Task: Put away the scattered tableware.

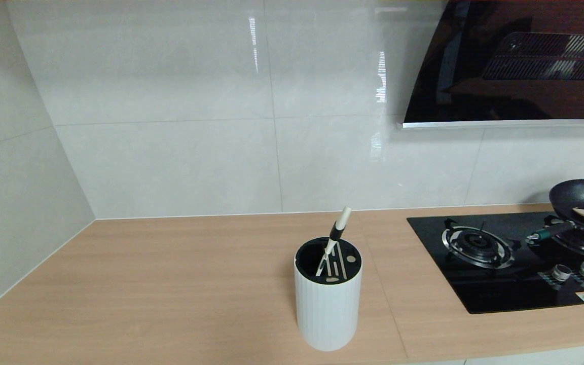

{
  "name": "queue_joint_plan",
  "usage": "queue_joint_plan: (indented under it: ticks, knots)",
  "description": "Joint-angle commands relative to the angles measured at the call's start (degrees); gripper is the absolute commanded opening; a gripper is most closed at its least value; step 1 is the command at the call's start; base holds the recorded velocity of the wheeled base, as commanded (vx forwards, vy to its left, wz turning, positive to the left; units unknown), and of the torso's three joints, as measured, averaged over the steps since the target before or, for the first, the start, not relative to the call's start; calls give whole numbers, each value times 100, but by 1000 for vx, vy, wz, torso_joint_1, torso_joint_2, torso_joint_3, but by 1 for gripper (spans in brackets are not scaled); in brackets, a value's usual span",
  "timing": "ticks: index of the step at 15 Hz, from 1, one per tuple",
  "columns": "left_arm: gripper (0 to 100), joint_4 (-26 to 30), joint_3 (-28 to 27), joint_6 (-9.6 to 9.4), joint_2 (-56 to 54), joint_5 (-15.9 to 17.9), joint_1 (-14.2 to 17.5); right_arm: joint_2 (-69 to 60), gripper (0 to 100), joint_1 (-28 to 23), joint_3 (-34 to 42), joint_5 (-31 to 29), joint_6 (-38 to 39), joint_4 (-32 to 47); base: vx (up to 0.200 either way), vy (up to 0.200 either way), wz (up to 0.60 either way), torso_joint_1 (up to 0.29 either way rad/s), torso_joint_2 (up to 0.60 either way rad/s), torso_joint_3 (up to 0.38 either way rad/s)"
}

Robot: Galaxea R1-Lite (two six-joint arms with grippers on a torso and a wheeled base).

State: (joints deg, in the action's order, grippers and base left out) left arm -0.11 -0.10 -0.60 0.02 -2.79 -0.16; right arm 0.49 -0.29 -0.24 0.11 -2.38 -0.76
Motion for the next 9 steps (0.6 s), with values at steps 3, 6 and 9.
queue_joint_plan:
  ticks: [3,6,9]
  knots:
    - [100,-15,1,130,6,24,-2,-31,100,20,24,86,220,40,0,0,0,0,0,0]
    - [100,-15,1,130,6,24,-2,-40,100,20,24,77,229,40,0,0,0,0,0,0]
    - [100,-15,1,130,15,33,-2,-40,100,20,24,33,238,40,0,0,0,0,0,0]
